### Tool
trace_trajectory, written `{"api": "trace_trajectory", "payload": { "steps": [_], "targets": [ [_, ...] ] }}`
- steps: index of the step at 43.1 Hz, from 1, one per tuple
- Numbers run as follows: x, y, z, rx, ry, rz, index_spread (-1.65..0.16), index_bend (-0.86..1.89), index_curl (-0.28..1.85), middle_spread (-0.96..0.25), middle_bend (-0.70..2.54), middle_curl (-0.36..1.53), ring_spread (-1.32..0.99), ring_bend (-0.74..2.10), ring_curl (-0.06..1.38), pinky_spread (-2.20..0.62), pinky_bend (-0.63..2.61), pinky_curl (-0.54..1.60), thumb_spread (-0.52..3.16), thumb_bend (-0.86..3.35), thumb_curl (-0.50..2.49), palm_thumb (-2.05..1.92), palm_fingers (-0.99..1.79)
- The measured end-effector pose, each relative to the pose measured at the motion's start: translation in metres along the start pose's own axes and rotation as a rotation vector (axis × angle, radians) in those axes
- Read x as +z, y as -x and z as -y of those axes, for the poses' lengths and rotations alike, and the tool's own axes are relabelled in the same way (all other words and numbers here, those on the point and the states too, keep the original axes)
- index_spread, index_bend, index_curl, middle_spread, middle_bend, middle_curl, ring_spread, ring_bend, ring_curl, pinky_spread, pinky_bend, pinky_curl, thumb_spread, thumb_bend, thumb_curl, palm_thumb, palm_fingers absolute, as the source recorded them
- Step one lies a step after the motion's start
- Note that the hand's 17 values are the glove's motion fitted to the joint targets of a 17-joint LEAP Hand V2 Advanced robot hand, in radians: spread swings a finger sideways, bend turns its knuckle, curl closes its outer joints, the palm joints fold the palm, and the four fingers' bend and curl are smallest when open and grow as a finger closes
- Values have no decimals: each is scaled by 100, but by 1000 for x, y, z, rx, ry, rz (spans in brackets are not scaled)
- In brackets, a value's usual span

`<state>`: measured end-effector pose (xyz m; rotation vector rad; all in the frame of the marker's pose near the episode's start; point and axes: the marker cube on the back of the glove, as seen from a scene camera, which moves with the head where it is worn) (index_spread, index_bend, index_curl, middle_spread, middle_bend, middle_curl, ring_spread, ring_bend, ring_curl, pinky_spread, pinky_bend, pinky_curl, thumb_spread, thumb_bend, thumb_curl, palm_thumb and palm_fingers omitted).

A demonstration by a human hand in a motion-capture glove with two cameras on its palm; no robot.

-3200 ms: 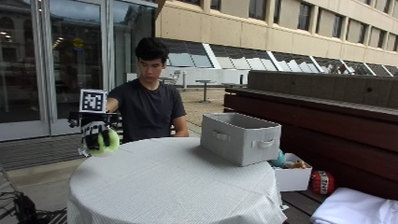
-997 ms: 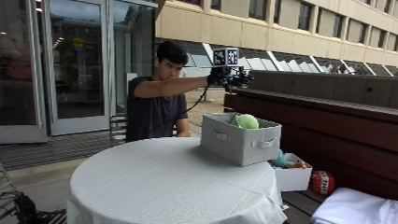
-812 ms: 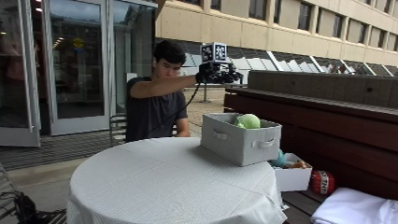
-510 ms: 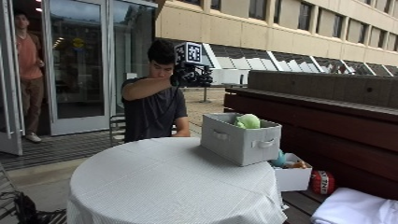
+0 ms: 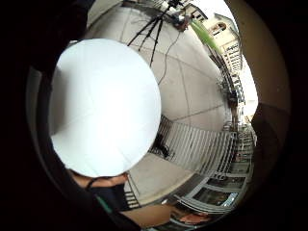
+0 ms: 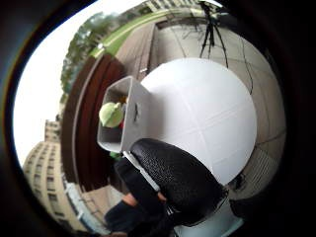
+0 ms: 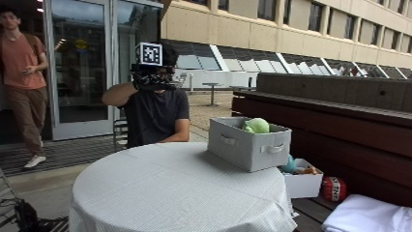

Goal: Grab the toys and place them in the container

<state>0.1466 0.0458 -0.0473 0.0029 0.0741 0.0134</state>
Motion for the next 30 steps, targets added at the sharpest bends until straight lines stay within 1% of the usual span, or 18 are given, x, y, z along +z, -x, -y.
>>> {"api": "trace_trajectory", "payload": {
  "steps": [2, 3, 5, 8, 10, 11, 14, 15, 18, 19, 21, 25, 30],
  "targets": [
    [-2, -6, -9, 88, 57, 7, -24, 18, 39, -8, 20, 49, -28, 29, 27, -17, 71, 27, 102, -11, 18, -16, -3],
    [-2, -10, -12, 106, 69, 9, -24, 18, 39, -8, 19, 49, -28, 29, 27, -17, 70, 28, 103, -11, 17, -15, -3],
    [1, -20, -16, 78, 52, 9, -24, 18, 39, -8, 19, 49, -28, 28, 28, -17, 69, 28, 103, -10, 17, -15, -3],
    [10, -35, -12, -25, -42, 6, -24, 17, 39, -9, 19, 48, -29, 27, 28, -17, 68, 28, 103, -10, 16, -15, -2],
    [15, -41, -10, -25, -66, 3, -24, 17, 39, -9, 20, 48, -29, 27, 28, -16, 67, 28, 103, -10, 15, -15, -2],
    [15, -42, -12, 4, -50, 1, -24, 17, 39, -9, 20, 48, -29, 26, 28, -16, 67, 28, 103, -10, 15, -15, -2],
    [13, -41, -26, 128, 87, 2, -24, 17, 39, -9, 19, 47, -30, 26, 28, -17, 66, 28, 103, -10, 14, -15, -2],
    [13, -43, -28, 122, 98, 6, -24, 17, 39, -9, 19, 47, -30, 26, 28, -16, 66, 29, 103, -10, 14, -15, -1],
    [22, -54, -21, 4, -14, 10, -24, 17, 39, -9, 19, 47, -30, 25, 29, -16, 65, 29, 104, -10, 14, -14, -1],
    [24, -57, -21, -12, -37, 9, -24, 17, 39, -9, 19, 47, -30, 25, 29, -16, 64, 29, 104, -10, 14, -14, -1],
    [26, -61, -23, -8, -41, 3, -24, 17, 39, -10, 20, 47, -31, 25, 29, -16, 63, 29, 104, -10, 13, -15, -1],
    [25, -63, -29, 52, 23, 0, -24, 17, 39, -10, 20, 47, -31, 25, 29, -16, 62, 29, 104, -10, 13, -15, -1],
    [30, -70, -23, -26, -37, 6, -24, 17, 39, -10, 20, 46, -31, 24, 30, -16, 61, 30, 104, -10, 12, -14, -1]
  ]
}}
